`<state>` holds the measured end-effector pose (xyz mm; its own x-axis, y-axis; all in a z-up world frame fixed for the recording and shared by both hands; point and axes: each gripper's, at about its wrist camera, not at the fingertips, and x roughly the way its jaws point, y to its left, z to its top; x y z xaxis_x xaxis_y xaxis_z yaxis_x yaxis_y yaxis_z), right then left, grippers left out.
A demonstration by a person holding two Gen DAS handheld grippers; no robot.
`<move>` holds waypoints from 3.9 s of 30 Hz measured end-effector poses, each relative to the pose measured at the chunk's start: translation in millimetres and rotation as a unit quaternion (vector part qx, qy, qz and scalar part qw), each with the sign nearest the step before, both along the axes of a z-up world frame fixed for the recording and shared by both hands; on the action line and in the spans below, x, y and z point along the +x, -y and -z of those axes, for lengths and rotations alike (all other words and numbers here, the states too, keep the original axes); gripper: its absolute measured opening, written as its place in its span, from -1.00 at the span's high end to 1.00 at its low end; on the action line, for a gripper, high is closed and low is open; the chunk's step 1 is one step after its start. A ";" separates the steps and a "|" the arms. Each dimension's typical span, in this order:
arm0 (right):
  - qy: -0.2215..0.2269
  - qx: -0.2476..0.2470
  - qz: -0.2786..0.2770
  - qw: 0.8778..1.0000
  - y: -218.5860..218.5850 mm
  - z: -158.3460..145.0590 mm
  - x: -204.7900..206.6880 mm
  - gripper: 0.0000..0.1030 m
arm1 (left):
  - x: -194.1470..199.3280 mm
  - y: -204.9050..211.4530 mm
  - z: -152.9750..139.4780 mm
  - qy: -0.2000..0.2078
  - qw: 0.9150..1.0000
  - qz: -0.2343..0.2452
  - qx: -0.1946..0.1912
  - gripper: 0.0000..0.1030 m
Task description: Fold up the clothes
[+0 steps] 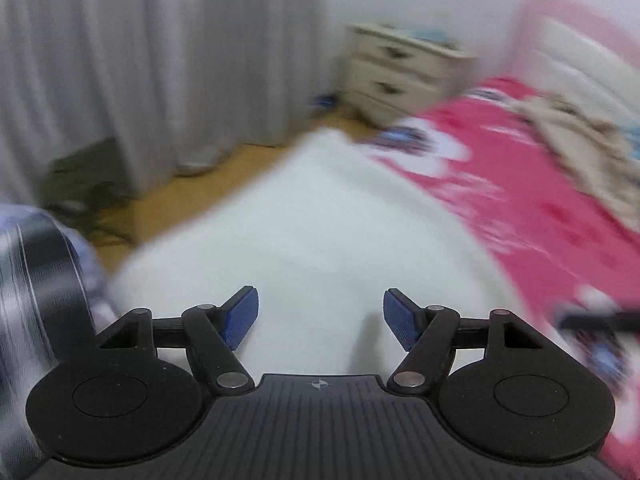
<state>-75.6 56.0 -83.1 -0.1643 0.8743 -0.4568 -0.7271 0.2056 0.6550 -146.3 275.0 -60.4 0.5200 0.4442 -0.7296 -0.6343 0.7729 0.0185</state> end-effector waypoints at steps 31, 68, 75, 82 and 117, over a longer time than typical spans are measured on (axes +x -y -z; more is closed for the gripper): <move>0.210 -0.084 -0.045 0.973 -14.5 24.9 -64.6 0.66 | 128.1 11.5 25.9 -0.042 0.990 0.068 0.115 -0.57; 0.231 -0.130 -0.120 0.957 -22.9 37.7 -93.9 0.64 | 100.7 12.4 -2.6 -0.004 0.994 0.057 0.093 -0.58; 0.222 -0.201 -0.094 0.949 -0.9 -9.0 -70.6 0.50 | 27.0 62.6 -45.7 0.094 0.992 0.071 0.044 -0.96; 0.214 -0.310 0.000 0.926 35.7 -60.7 -63.0 0.05 | 2.7 111.0 -44.0 0.129 0.989 0.054 -0.041 -1.00; 0.381 -0.225 0.092 0.892 51.0 -130.2 -78.7 -0.92 | 28.7 157.8 -1.0 0.057 0.951 -0.243 -0.182 -0.96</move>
